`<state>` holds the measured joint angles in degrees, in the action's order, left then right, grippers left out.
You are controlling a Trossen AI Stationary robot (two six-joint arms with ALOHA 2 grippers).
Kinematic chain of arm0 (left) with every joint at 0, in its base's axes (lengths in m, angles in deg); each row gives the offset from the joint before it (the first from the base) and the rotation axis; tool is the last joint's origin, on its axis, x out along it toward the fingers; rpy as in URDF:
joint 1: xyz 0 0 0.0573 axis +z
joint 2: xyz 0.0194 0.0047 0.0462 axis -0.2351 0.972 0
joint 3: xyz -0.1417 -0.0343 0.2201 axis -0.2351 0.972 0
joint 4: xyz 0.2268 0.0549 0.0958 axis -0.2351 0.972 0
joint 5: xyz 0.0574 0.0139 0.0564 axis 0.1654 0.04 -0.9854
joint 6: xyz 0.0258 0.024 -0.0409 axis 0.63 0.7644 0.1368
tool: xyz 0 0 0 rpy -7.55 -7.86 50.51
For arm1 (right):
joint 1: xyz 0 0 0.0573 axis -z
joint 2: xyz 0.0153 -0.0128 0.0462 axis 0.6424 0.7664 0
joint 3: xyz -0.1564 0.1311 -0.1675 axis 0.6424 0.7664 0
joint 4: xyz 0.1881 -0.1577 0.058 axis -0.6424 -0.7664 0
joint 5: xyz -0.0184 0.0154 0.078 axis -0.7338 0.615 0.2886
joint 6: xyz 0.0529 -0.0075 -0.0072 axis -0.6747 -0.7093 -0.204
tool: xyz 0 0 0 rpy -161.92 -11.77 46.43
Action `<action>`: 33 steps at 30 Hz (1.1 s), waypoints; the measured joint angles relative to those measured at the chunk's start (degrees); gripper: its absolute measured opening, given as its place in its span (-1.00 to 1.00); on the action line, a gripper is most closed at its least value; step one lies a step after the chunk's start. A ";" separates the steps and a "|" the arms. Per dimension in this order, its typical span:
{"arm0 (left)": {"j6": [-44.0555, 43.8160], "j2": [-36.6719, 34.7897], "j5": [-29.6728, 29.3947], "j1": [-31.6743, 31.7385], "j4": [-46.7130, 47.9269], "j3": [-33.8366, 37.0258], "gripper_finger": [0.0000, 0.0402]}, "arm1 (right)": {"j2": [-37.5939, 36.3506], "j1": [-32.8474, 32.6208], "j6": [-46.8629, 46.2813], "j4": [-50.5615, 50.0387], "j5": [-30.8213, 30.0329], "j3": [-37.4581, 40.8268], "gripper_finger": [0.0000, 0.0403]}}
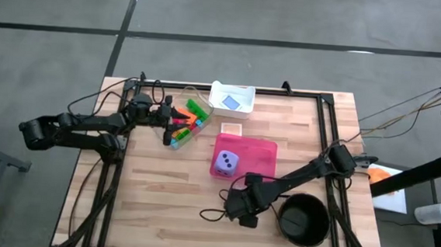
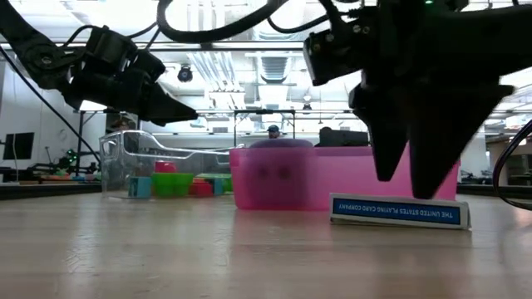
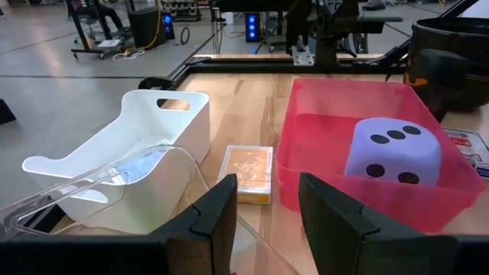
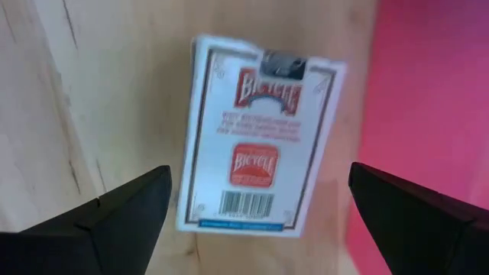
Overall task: Pick & Place Toys
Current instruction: Put the white playing card into the white bin
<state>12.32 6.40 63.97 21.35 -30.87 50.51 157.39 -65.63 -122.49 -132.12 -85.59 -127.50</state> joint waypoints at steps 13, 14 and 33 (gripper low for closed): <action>0.02 0.00 0.00 -0.01 0.28 0.00 -0.29 | 0.17 1.90 0.34 3.89 0.80 4.88 0.98; 0.02 -0.01 0.00 -0.01 0.28 0.00 -0.29 | 0.15 1.99 0.41 4.73 1.34 5.39 0.98; 0.25 0.00 0.00 -0.01 0.81 0.00 -0.29 | -0.20 1.90 3.42 9.53 4.24 8.18 0.46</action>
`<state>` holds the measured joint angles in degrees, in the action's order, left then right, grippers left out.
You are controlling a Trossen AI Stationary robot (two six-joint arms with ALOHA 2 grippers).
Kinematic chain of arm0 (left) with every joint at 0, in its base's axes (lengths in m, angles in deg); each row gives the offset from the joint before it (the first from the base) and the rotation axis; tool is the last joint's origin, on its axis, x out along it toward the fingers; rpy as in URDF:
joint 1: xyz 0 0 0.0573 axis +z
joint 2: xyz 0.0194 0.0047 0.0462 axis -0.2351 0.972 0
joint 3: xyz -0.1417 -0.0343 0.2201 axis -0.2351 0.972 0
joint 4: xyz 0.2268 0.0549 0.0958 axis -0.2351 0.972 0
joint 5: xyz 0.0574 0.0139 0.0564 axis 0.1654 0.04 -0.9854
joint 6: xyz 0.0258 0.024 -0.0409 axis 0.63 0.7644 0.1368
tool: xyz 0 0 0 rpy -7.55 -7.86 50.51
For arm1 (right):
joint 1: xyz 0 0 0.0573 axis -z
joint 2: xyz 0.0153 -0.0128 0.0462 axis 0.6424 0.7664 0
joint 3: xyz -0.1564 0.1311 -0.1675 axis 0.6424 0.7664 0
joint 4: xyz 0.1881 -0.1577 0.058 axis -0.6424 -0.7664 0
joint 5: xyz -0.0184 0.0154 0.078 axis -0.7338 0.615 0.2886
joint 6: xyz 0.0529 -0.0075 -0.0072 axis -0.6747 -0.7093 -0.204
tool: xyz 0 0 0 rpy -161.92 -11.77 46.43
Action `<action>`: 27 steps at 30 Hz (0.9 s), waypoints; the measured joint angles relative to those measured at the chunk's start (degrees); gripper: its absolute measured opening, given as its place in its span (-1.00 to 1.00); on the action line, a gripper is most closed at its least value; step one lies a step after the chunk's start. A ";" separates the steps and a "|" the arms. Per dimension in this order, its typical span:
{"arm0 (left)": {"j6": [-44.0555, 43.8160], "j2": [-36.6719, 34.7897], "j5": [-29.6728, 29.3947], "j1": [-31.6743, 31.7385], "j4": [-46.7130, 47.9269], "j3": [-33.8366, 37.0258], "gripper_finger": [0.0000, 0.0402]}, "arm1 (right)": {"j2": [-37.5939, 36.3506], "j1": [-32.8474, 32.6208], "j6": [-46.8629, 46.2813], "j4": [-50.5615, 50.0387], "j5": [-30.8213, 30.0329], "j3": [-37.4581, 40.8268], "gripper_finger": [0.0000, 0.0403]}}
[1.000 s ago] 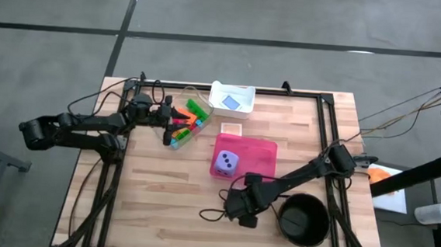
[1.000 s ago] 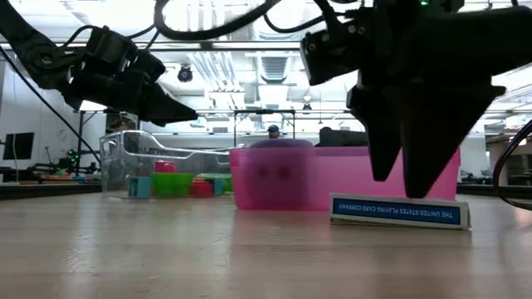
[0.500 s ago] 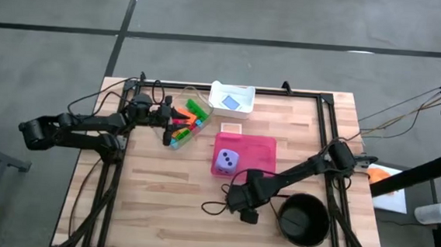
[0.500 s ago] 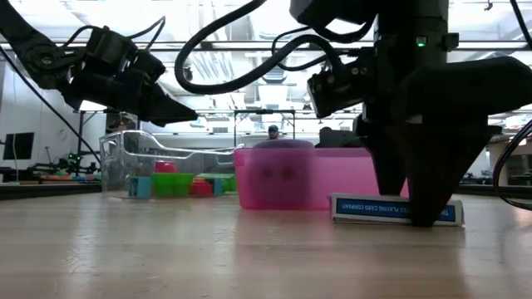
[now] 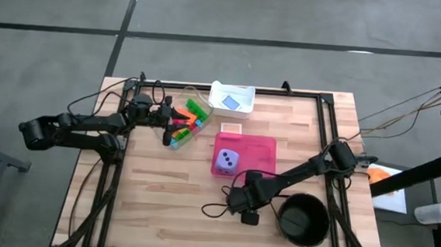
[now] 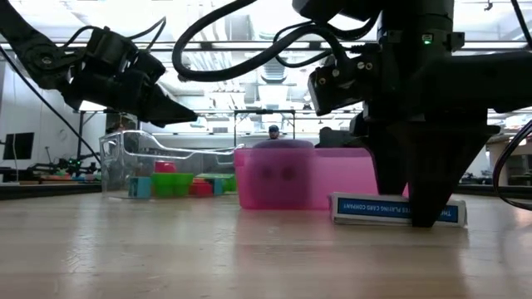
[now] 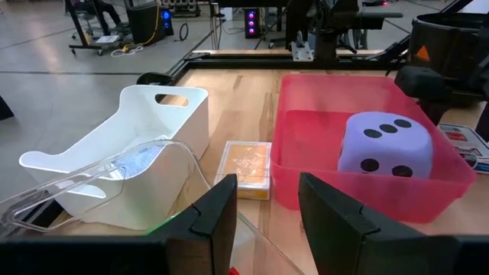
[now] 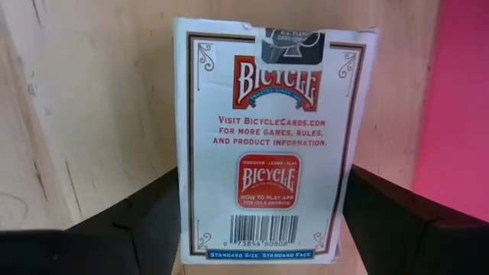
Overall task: Pick & Place Toys
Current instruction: Put the white playing card into the white bin
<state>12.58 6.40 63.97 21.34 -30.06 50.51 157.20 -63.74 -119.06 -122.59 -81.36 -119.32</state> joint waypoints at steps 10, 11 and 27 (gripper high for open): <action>-0.01 -0.01 0.00 0.00 -0.02 0.00 -0.29 | -0.11 -0.61 0.70 -0.07 0.11 -0.31 0.46; -0.01 0.00 0.00 0.00 -0.04 0.00 -0.29 | -0.15 -0.75 0.96 -0.21 -0.01 -0.52 0.46; -0.01 0.01 0.00 0.02 0.11 0.00 -0.29 | -0.67 -3.57 10.74 11.86 -2.06 -3.54 0.46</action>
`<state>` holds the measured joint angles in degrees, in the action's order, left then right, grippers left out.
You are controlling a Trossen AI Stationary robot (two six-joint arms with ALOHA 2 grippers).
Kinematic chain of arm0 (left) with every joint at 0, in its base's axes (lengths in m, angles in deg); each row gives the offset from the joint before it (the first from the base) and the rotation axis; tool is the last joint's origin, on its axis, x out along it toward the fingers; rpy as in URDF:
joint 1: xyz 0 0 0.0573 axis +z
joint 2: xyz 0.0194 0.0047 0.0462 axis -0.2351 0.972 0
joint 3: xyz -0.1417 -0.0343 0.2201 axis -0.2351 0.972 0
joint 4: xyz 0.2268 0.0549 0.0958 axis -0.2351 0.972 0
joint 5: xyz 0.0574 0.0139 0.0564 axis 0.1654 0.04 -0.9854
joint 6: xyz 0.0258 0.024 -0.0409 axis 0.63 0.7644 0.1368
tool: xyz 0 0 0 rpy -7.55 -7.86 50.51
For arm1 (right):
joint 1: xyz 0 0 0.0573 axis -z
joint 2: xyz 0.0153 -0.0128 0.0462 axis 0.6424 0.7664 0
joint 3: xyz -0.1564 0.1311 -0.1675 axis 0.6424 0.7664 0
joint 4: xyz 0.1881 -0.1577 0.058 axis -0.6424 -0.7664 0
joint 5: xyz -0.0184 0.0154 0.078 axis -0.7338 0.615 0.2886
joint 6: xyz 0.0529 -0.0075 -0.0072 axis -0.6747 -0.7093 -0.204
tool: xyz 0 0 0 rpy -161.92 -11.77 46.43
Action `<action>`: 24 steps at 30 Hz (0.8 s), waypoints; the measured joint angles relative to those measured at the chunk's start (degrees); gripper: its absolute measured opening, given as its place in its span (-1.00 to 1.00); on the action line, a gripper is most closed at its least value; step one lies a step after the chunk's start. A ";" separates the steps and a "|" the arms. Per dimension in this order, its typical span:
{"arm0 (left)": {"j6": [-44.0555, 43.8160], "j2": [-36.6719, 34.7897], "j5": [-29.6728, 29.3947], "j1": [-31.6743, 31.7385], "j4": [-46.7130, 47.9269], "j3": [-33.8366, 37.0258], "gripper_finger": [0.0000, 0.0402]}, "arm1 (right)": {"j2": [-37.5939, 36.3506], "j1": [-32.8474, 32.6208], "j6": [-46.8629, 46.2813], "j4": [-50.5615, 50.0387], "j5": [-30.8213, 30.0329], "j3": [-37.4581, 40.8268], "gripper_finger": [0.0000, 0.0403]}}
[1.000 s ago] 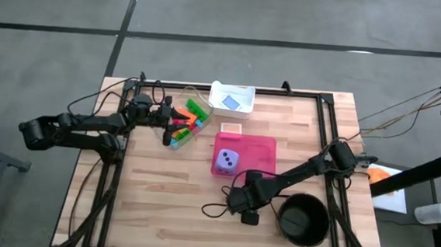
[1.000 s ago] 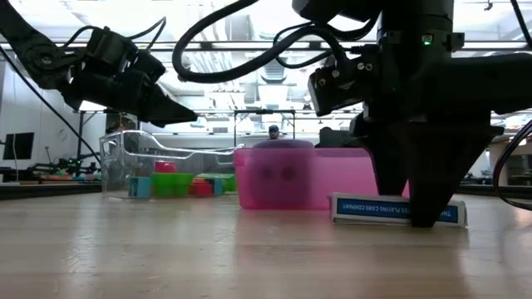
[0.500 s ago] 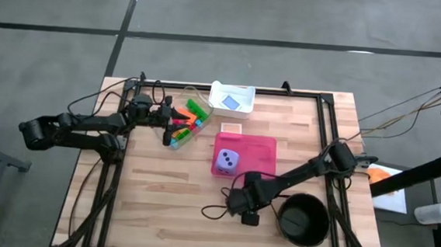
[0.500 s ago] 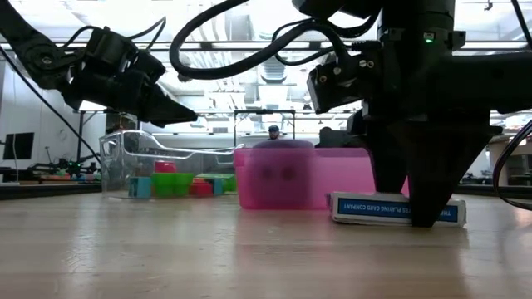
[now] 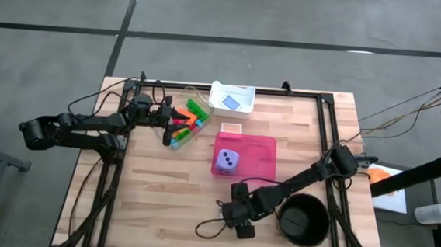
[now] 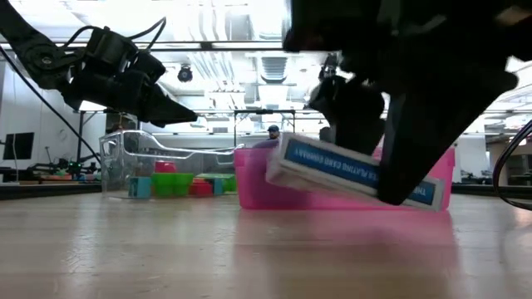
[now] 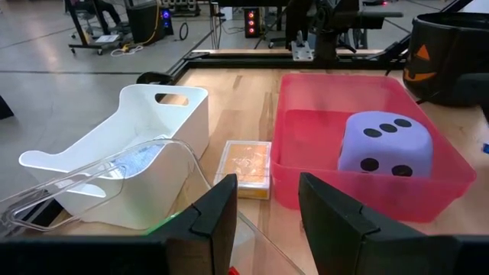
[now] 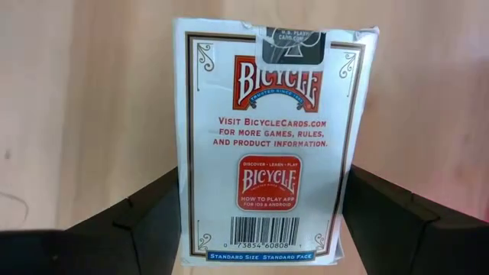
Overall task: Pick & Place Toys
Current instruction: Put the white playing card into the white bin
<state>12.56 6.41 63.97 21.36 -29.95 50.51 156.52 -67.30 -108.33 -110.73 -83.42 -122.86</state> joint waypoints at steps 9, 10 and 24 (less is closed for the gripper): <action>0.09 0.00 0.00 -0.02 0.11 0.00 -0.29 | -0.10 0.21 9.85 9.84 -6.22 0.00 0.46; 0.11 0.00 0.00 0.00 0.04 0.00 -0.29 | -0.12 0.33 11.38 11.76 -6.42 0.00 0.46; -0.40 -0.02 0.02 -0.04 -2.06 0.97 -0.29 | -0.31 6.46 28.59 38.89 3.85 0.87 0.46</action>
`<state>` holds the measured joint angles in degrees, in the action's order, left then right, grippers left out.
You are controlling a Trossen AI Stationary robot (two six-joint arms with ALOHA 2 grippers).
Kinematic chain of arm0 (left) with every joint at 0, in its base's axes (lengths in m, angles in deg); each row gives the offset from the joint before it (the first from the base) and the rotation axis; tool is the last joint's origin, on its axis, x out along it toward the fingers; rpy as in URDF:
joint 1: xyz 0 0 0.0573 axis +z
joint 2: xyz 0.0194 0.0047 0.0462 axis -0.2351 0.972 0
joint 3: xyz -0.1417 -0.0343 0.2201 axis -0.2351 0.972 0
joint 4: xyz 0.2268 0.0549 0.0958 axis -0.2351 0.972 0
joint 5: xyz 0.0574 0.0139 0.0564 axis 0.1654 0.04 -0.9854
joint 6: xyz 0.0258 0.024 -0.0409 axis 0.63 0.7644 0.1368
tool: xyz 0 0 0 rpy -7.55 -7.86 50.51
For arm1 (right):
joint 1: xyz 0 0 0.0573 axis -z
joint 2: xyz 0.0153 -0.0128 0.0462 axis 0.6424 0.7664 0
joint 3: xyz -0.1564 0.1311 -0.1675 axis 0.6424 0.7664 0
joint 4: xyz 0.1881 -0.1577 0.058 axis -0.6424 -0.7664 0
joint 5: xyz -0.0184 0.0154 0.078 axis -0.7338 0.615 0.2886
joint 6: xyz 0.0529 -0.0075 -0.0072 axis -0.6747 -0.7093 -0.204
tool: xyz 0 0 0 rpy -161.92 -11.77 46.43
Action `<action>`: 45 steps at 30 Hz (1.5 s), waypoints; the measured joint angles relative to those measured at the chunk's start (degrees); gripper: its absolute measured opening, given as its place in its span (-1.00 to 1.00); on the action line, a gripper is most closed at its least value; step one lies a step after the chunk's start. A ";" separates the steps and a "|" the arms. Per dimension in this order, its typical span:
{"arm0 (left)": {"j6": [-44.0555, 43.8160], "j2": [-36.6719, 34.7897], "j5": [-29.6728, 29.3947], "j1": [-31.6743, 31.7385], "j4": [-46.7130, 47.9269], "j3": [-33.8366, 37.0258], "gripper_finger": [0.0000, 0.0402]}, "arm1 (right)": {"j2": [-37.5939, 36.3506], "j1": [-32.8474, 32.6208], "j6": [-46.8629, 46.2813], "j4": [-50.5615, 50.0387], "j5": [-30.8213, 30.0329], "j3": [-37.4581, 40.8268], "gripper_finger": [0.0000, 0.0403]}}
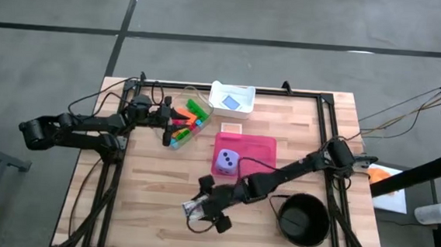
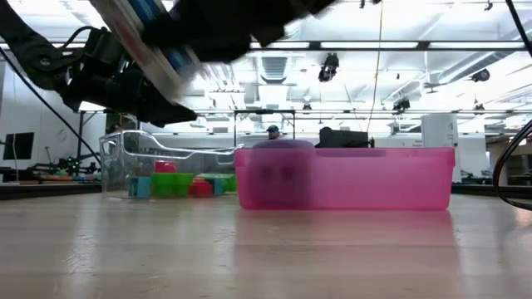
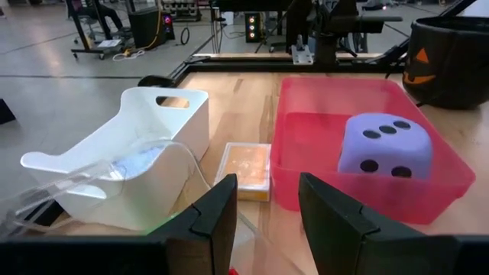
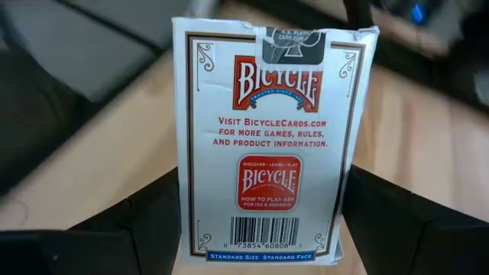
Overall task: Pick & Place Toys
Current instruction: Put the white playing card into the white bin
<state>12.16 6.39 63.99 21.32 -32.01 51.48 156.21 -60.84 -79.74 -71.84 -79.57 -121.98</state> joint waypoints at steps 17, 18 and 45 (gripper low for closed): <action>-1.85 0.00 -0.88 0.02 -12.67 6.90 -0.29 | -3.75 13.86 -2.78 40.43 17.27 16.53 0.46; -1.85 0.00 -0.88 0.02 -12.65 6.90 -0.29 | -4.70 14.93 -2.92 40.79 17.11 17.84 0.46; -3.08 -0.09 -0.88 0.04 -16.71 6.69 -0.29 | -13.37 55.87 -3.11 35.41 16.27 29.49 0.46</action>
<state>9.09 6.30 63.10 21.36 -48.72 58.17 142.84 -4.98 -82.85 -36.43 -63.30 -92.49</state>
